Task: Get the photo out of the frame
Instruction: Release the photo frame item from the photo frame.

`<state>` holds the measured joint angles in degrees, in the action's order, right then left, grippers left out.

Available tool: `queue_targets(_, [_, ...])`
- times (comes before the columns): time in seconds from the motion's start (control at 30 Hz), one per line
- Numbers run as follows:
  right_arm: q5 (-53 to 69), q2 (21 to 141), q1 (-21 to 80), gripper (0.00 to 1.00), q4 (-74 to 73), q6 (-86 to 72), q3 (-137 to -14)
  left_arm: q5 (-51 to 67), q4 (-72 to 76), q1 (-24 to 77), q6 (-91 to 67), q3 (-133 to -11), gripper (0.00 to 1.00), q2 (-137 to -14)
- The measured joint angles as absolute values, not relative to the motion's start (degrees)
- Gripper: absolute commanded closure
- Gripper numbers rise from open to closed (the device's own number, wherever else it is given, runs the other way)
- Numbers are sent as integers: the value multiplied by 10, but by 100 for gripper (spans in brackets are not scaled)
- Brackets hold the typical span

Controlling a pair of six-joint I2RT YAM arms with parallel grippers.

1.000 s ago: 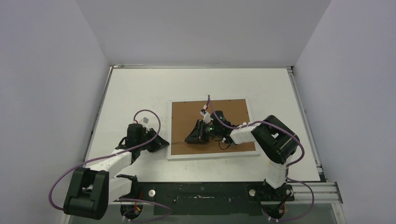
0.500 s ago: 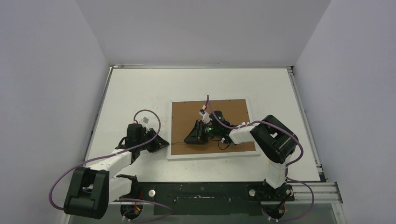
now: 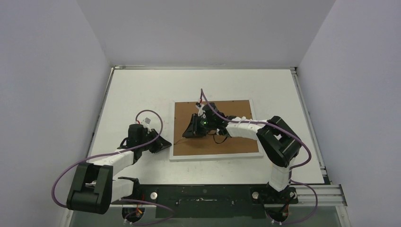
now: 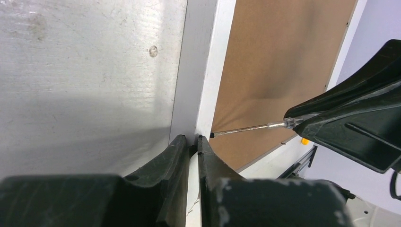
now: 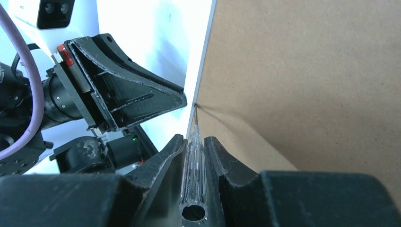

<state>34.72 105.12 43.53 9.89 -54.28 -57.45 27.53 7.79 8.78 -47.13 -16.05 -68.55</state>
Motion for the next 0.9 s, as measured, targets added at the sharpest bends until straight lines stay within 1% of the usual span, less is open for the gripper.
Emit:
queue_targets(0.3, [252,1044,475,95,-70,-492,-675,282,100,88,-474,-159,97,-697])
queue_targets(0.67, [140,1042,537,95,-192,-458,-752,275,119,96,-492,-152,97,-697])
queue_targets(0.9, [109,1060,551,95,-255,-439,-806,266,128,110,-496,-151,98,-697])
